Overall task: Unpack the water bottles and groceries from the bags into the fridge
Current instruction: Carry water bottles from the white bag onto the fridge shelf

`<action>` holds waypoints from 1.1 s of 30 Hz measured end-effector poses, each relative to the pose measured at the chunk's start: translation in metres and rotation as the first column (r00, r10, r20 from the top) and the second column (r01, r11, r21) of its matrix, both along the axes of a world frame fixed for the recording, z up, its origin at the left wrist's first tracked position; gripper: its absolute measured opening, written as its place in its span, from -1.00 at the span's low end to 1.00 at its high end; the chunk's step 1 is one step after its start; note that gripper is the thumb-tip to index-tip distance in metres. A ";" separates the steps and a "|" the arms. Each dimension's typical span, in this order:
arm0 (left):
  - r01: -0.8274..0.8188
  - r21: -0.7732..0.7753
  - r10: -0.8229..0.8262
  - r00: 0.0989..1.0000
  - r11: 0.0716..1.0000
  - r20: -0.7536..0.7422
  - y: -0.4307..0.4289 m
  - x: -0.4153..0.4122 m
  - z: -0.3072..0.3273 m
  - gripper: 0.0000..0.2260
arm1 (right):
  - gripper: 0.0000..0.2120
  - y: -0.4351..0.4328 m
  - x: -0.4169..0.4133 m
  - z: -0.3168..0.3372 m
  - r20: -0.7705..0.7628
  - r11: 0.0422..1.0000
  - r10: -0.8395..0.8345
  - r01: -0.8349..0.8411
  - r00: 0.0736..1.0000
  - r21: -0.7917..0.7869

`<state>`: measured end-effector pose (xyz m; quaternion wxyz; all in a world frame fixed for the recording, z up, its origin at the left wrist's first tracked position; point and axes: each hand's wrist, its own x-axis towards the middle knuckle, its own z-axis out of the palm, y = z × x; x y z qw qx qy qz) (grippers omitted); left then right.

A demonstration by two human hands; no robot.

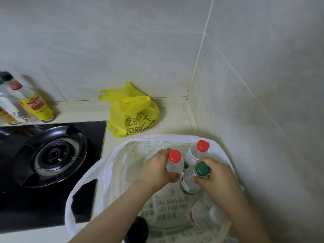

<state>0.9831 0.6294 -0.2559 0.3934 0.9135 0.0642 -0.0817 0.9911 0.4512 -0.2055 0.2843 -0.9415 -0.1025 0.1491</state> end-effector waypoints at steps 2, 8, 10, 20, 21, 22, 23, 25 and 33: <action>-0.032 -0.020 0.032 0.999 0.999 0.009 0.007 -0.010 -0.002 -0.51 | -0.83 0.004 -0.001 -0.002 -0.014 1.000 -0.005 0.005 1.000 -0.005; -0.107 -0.003 0.107 0.992 0.994 0.060 0.040 -0.041 -0.005 -0.49 | -0.85 0.032 -0.013 -0.004 -0.029 0.999 0.000 0.001 1.000 0.047; -0.123 0.009 0.122 0.990 0.992 0.068 0.050 -0.049 -0.006 -0.50 | -0.85 0.042 -0.017 -0.004 -0.028 0.997 0.015 -0.013 0.999 0.071; -0.132 -0.032 0.134 0.989 0.991 0.063 0.067 -0.061 -0.012 -0.46 | -0.60 0.055 -0.033 -0.015 -0.073 0.984 -0.078 0.089 0.994 0.157; -0.136 -0.041 0.139 0.988 0.990 0.064 0.067 -0.061 -0.013 -0.45 | -0.57 0.055 -0.035 -0.017 -0.089 0.978 -0.093 0.108 0.992 0.181; -0.140 -0.050 0.143 0.987 0.989 0.067 0.066 -0.061 -0.014 -0.45 | -0.55 0.056 -0.036 -0.020 -0.101 0.973 -0.106 0.125 0.989 0.196; -0.141 -0.059 0.144 0.987 0.988 0.067 0.067 -0.061 -0.015 -0.45 | -0.54 0.057 -0.038 -0.024 -0.108 0.969 -0.118 0.138 0.987 0.205; -0.143 -0.077 0.148 0.987 0.987 0.058 0.067 -0.062 -0.018 -0.44 | -0.51 0.061 -0.042 -0.032 -0.123 0.961 -0.144 0.168 0.982 0.218; -0.195 -0.142 0.190 0.981 0.970 -0.049 0.068 -0.059 -0.023 -0.39 | -0.55 0.069 -0.046 -0.052 -0.133 0.920 -0.247 0.275 0.960 0.278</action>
